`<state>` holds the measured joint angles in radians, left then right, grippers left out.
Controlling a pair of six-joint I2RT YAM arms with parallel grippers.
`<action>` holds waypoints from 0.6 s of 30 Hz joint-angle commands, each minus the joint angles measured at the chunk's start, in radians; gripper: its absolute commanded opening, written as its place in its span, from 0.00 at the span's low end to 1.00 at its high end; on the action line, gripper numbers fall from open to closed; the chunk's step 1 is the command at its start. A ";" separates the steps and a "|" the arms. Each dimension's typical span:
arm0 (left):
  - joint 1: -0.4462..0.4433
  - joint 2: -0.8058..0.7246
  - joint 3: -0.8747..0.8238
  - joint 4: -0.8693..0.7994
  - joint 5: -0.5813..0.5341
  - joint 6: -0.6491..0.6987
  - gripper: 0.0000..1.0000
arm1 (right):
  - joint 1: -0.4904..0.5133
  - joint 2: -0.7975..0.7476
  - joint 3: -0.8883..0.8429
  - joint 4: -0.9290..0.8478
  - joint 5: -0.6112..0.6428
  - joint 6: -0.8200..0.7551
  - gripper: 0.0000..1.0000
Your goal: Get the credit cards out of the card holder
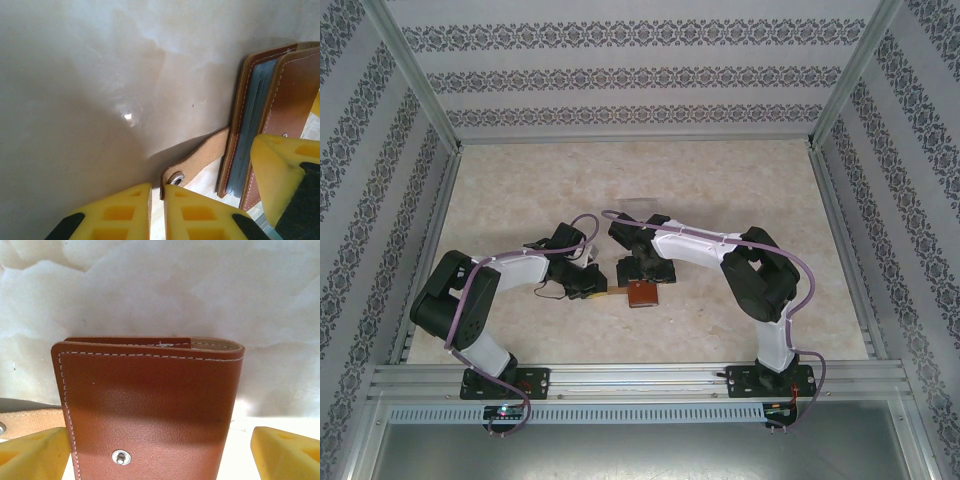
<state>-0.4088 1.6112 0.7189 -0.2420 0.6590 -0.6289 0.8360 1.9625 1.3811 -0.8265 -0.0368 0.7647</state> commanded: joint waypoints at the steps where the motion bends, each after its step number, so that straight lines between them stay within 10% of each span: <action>1: 0.018 0.009 -0.011 0.023 0.021 0.026 0.14 | 0.015 0.006 0.021 -0.038 0.037 0.022 0.92; 18: 0.026 0.000 -0.005 -0.001 0.019 0.032 0.14 | 0.017 -0.058 0.034 -0.098 0.067 0.016 0.90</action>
<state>-0.3969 1.6112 0.7189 -0.2420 0.6735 -0.6247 0.8425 1.9438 1.3830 -0.8715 -0.0090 0.7788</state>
